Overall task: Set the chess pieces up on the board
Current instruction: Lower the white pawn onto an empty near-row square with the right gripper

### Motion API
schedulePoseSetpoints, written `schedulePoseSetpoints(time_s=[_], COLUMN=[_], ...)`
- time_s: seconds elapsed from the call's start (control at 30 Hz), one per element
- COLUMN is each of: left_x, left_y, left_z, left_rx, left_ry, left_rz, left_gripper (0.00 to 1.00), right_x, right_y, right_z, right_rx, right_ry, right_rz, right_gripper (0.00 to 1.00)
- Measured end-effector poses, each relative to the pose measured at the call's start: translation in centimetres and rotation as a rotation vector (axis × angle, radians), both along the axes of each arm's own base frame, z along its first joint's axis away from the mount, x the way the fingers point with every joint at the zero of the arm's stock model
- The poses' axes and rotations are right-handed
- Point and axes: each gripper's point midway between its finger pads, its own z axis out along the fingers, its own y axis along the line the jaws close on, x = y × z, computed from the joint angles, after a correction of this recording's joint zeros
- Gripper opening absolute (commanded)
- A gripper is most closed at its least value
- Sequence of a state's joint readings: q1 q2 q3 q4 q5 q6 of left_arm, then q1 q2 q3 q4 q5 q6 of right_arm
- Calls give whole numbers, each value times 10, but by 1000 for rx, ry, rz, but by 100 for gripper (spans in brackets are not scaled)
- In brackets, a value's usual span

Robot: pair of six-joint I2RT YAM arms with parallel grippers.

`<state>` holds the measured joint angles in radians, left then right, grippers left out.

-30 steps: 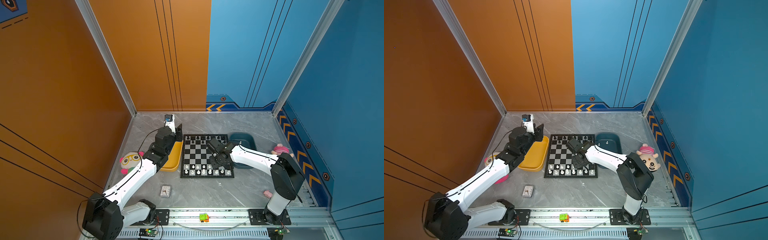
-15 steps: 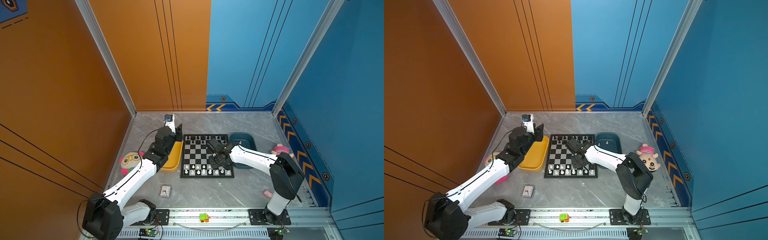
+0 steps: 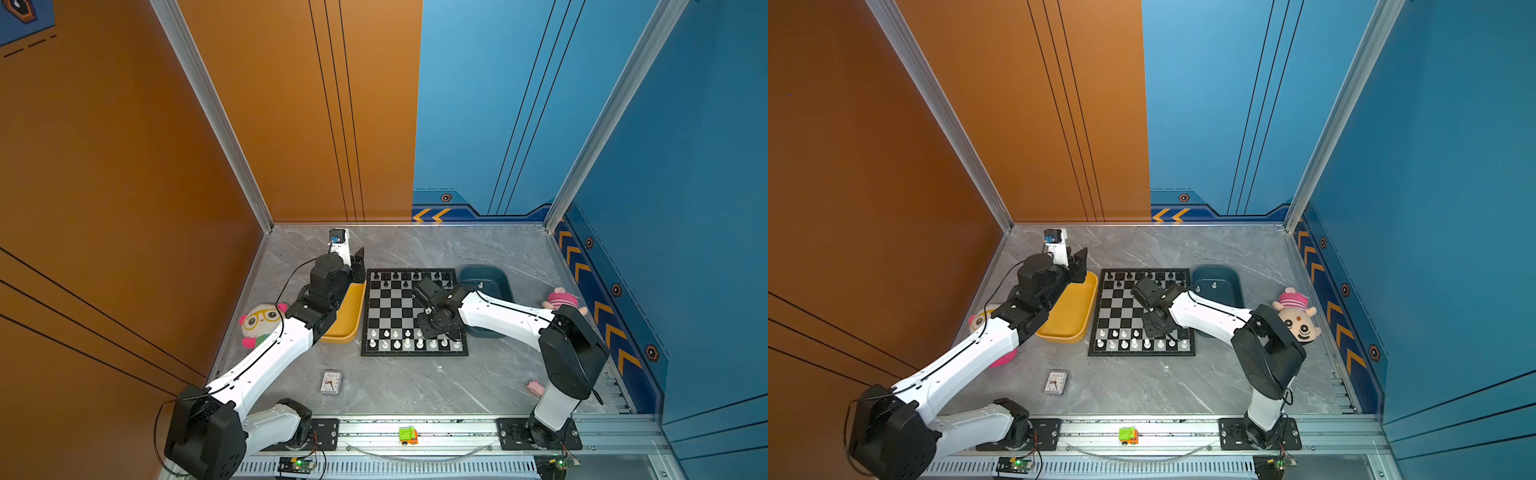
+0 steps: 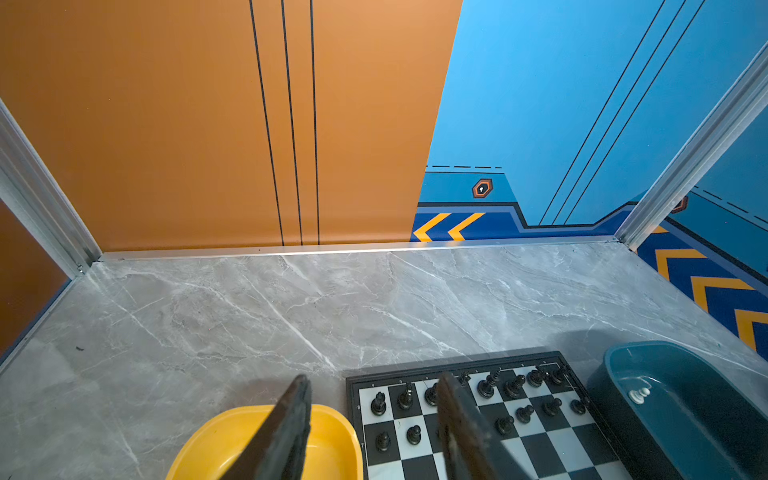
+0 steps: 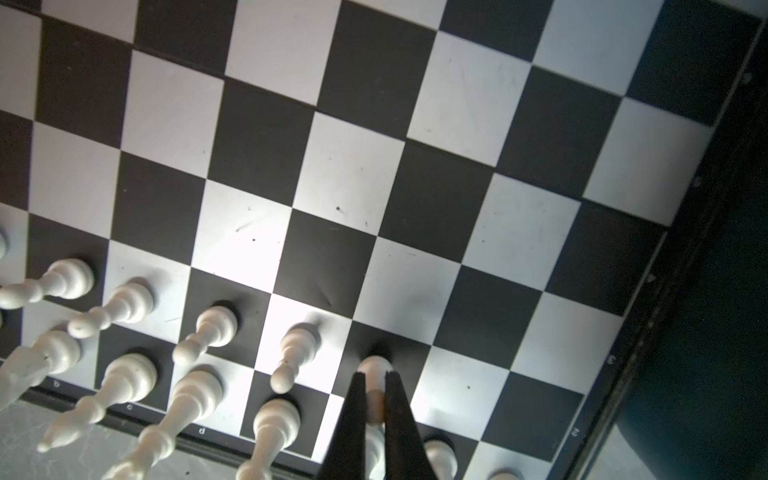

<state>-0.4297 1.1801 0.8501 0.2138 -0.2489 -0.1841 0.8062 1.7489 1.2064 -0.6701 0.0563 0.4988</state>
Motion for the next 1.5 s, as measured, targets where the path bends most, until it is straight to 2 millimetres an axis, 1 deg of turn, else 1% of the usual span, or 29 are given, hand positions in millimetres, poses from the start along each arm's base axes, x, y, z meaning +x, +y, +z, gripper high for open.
schedulePoseSetpoints(time_s=[0.83, 0.93, 1.03, 1.17, 1.5], left_x=[0, 0, 0, 0, 0], left_y=[0, 0, 0, -1, -1], left_z=[0, 0, 0, 0, 0], left_rx=[-2, -2, -2, -3, -3], left_ry=[1, 1, 1, 1, 1], left_rz=[-6, -7, -7, -9, -9], left_gripper=[51, 51, 51, 51, 50], right_x=[-3, -3, -3, -3, -3], right_y=[-3, -3, -3, -3, -2], right_z=[-7, -7, -7, -7, -7], right_rx=[-14, -13, -13, -12, -11], right_ry=[14, 14, 14, 15, 15], right_rz=[-4, -4, -5, -7, -11], right_gripper=[0, 2, 8, 11, 13])
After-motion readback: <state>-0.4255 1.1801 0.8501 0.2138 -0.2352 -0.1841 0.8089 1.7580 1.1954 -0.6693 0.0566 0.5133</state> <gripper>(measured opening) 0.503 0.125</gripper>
